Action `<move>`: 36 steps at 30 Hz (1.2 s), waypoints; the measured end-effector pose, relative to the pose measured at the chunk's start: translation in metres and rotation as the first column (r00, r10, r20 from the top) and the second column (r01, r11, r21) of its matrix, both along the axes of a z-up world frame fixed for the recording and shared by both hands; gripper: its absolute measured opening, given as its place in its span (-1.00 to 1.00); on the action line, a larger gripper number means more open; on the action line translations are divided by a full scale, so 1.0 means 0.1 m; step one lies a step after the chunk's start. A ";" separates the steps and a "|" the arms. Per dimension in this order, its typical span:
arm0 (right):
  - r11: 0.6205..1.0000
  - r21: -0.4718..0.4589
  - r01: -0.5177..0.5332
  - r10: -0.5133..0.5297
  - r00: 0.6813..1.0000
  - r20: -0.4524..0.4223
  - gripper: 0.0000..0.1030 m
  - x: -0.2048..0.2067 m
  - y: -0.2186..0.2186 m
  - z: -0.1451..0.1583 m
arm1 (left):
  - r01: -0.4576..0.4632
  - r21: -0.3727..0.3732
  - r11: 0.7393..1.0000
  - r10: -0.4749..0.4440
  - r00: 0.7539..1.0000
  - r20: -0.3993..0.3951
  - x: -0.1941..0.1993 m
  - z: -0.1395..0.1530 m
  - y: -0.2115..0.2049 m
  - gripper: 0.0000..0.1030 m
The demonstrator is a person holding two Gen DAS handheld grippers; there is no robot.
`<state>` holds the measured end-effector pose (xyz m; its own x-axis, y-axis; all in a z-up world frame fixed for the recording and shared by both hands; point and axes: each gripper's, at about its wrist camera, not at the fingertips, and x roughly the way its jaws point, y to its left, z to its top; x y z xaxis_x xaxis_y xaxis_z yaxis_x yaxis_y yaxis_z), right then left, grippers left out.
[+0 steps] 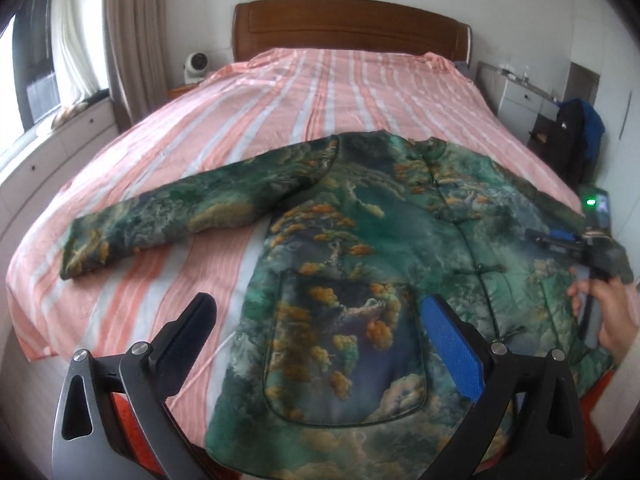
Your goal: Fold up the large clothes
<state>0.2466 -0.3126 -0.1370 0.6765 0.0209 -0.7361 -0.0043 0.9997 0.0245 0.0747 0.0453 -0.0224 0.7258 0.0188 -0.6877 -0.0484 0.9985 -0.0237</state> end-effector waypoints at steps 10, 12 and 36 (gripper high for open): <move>0.998 0.036 0.059 -0.054 0.991 -0.123 1.00 0.12 -0.29 -0.47 | -0.025 0.011 1.000 0.026 0.997 -0.077 0.09 -0.24 0.03 0.99; 0.997 0.039 0.059 -0.054 0.991 -0.122 1.00 0.15 -0.31 -0.48 | -0.011 0.023 1.000 0.013 0.997 -0.072 0.07 -0.25 0.01 0.99; 0.997 0.041 0.059 -0.054 0.991 -0.122 1.00 0.11 -0.27 -0.46 | 0.007 0.008 1.000 -0.006 0.997 -0.079 0.08 -0.22 -0.14 0.99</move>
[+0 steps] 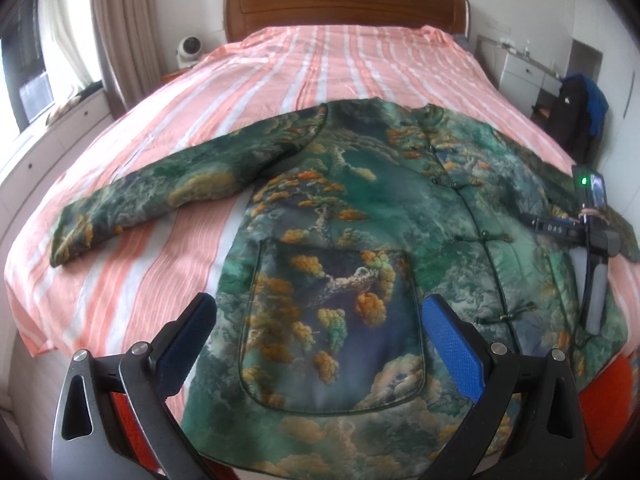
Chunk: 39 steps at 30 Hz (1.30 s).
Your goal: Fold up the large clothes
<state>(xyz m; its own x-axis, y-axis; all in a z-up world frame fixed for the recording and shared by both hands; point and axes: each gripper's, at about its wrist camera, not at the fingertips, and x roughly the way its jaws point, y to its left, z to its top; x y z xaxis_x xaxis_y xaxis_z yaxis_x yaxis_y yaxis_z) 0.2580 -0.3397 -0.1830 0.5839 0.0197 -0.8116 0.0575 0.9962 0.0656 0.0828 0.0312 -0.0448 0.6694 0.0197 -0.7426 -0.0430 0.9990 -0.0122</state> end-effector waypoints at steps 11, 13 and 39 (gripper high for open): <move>1.000 0.000 0.000 0.000 1.000 0.000 1.00 0.00 0.00 0.00 | 0.027 -0.009 1.000 -0.027 0.999 0.022 -0.04 -0.02 0.00 0.99; 1.000 0.000 0.000 0.000 1.000 0.000 1.00 -0.01 0.00 0.00 | 0.019 -0.010 1.000 -0.019 0.999 0.034 -0.07 0.01 0.04 0.99; 0.998 0.037 -0.043 0.044 0.998 -0.033 1.00 -0.02 -0.09 0.05 | 0.037 0.120 0.992 -0.044 0.998 0.050 -0.19 -0.04 -0.10 0.99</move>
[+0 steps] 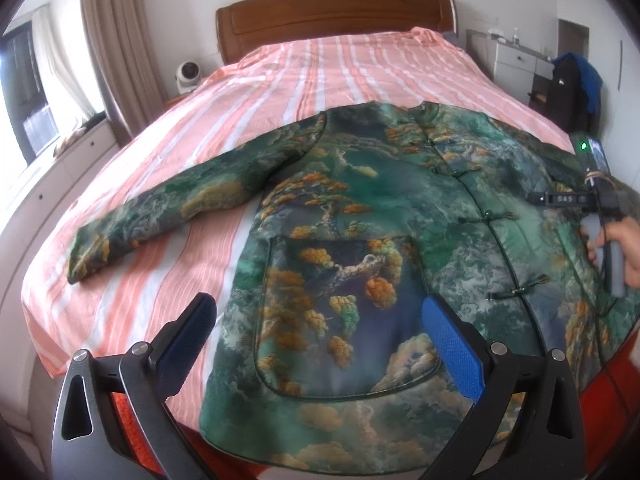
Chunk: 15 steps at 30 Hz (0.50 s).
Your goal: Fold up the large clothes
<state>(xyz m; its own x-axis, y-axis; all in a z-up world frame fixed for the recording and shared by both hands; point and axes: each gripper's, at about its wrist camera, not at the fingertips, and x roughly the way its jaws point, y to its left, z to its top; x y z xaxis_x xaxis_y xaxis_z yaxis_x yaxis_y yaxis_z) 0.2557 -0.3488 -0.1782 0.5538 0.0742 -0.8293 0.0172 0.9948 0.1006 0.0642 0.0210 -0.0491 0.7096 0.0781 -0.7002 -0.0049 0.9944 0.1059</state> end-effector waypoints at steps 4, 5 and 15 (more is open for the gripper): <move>0.986 0.157 -0.051 0.053 0.999 -0.011 1.00 -0.21 -0.29 0.21 | 0.004 0.007 1.000 -0.005 1.000 0.017 -0.01 0.03 0.00 0.99; 0.974 0.218 -0.055 0.056 0.998 0.003 1.00 -0.33 -0.43 0.30 | 0.003 0.006 1.000 -0.003 1.000 0.017 0.00 0.02 0.00 0.99; 0.815 0.392 0.428 -0.483 0.874 0.051 0.99 -1.75 -3.00 0.54 | 0.013 0.006 1.000 -0.013 1.000 -0.014 0.08 -0.11 -0.08 0.99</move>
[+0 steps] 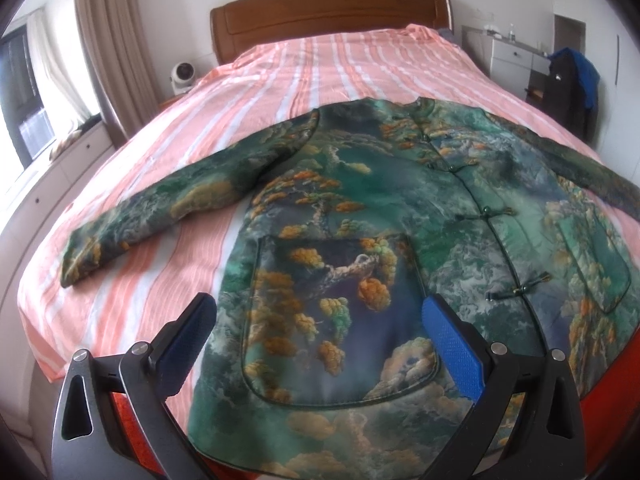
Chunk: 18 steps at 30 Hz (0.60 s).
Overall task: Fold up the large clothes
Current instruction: 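Grasp a sleeve cuff with the right gripper and fold it across the body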
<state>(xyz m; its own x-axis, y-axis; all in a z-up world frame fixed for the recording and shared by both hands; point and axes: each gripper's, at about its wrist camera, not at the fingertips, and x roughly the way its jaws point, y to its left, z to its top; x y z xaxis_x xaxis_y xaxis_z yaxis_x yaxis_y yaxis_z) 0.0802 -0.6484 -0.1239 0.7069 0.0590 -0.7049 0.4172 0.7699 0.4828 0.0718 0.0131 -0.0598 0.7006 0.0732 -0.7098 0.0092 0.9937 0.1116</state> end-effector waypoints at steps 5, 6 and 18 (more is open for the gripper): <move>0.925 0.208 0.319 -0.328 0.945 0.007 0.91 -0.39 -0.92 -0.38 | 0.008 0.020 1.000 -0.008 1.000 -0.013 0.02 -0.03 -0.07 0.99; 0.916 0.237 0.324 -0.337 0.941 0.015 0.74 -0.36 -0.99 -0.44 | 0.007 0.024 1.000 -0.006 1.000 -0.017 0.03 -0.04 -0.08 0.99; 0.998 -0.031 -0.049 0.056 0.956 0.289 -0.79 0.96 0.31 1.29 | -0.038 -0.033 0.999 0.038 0.999 0.004 0.06 -0.02 0.17 0.99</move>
